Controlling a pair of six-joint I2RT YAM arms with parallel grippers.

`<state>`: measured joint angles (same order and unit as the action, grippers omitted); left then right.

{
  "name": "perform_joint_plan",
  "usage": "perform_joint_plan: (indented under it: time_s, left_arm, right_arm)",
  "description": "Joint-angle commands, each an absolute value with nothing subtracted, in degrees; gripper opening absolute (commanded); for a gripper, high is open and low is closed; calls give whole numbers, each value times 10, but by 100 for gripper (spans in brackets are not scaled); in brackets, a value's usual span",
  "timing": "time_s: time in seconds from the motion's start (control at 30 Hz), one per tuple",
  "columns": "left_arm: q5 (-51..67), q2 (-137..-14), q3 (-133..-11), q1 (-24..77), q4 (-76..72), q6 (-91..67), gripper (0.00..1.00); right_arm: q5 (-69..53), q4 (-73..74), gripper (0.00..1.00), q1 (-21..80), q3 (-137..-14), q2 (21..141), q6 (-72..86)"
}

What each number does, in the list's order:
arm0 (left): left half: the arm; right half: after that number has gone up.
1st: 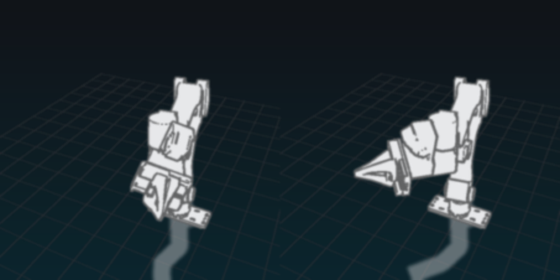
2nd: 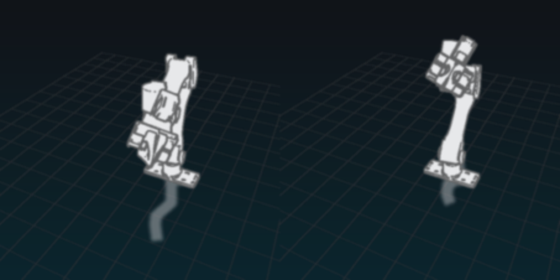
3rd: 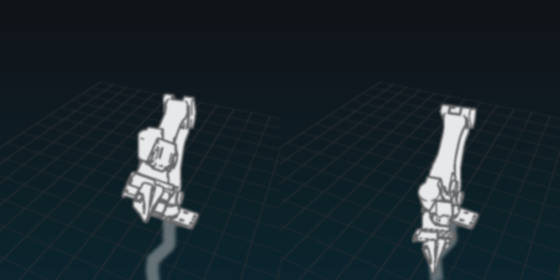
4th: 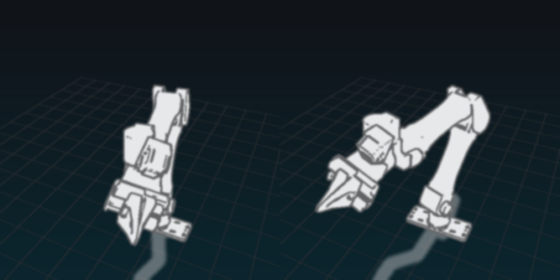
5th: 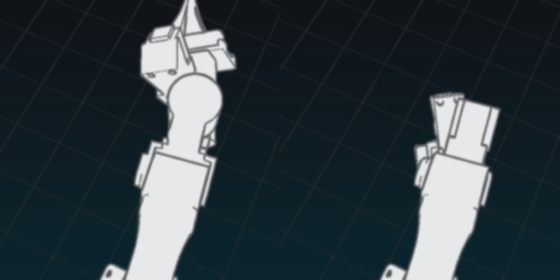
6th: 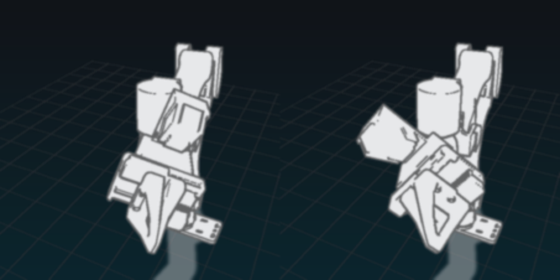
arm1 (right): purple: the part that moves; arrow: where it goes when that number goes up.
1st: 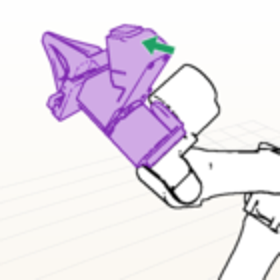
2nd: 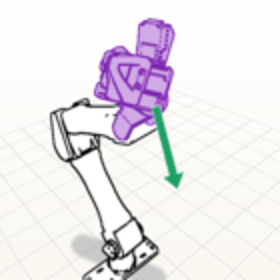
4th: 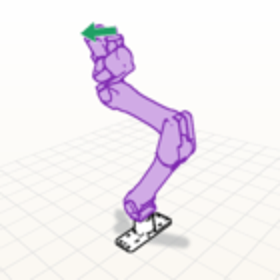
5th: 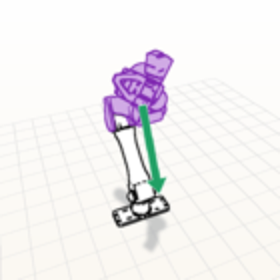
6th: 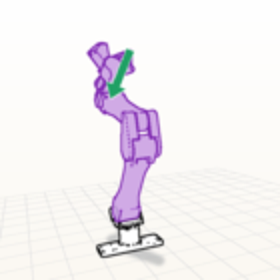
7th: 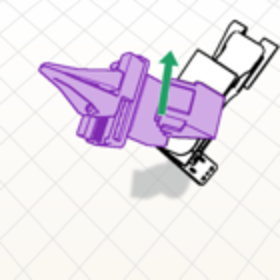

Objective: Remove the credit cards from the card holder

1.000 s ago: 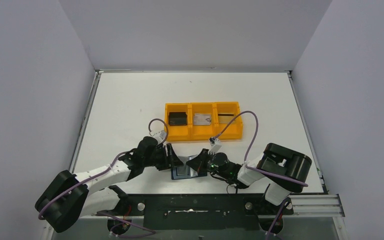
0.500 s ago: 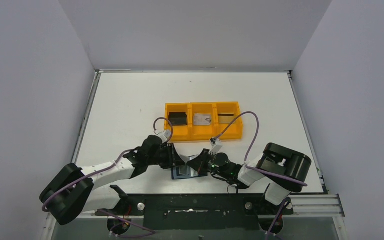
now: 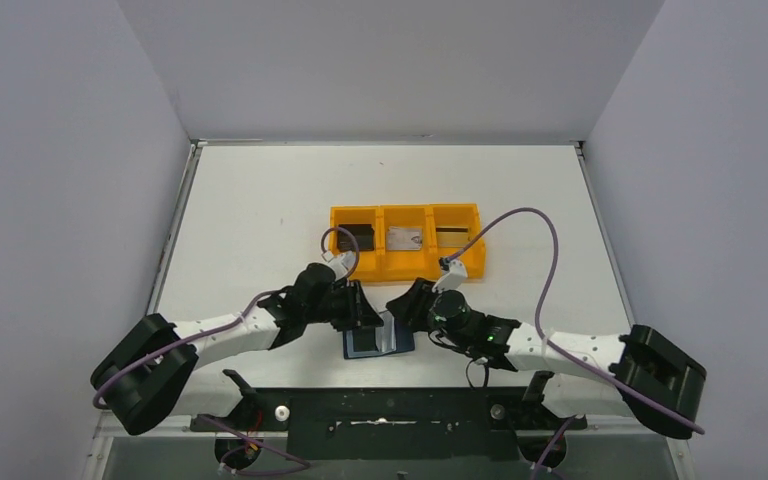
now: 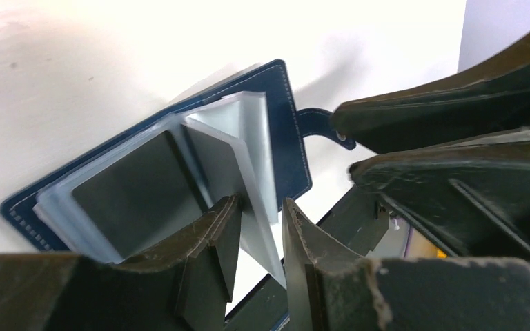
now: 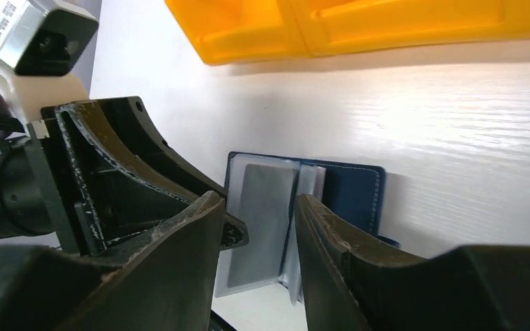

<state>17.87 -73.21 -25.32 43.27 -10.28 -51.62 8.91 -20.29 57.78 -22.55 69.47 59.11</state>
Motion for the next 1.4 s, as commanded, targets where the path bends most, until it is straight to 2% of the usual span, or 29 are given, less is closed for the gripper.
perform_joint_plan:
  time_s: [0.0,0.1,0.23,0.33,0.4,0.53,0.73,1.0,1.37]
  left_arm:
    - [194,-765,-306,456,-164,-501,28]
    - [193,-799,-328,482,-178,-501,31]
    - [177,-821,-341,499,-180,-497,35]
    - [147,-805,-334,500,-162,-498,37]
    - [120,-781,-326,499,-138,-496,39]
    - [72,-726,-318,489,-75,-478,42]
    - [18,-661,-298,445,-5,-485,43]
    - [26,-579,-246,405,-7,-494,45]
    - [128,-655,-262,405,-81,-470,46]
  right_arm:
    - [199,-31,44,586,-243,609,585]
    - [236,11,45,589,-235,545,595]
    - [268,46,56,592,-211,459,617]
    - [272,45,58,591,-184,403,631]
    - [263,32,56,591,-167,372,632]
    - [217,-24,45,591,-156,360,600]
    - [151,-34,38,594,-232,487,553]
    - [150,-10,28,625,-335,674,522]
    - [157,9,27,623,-324,799,555]
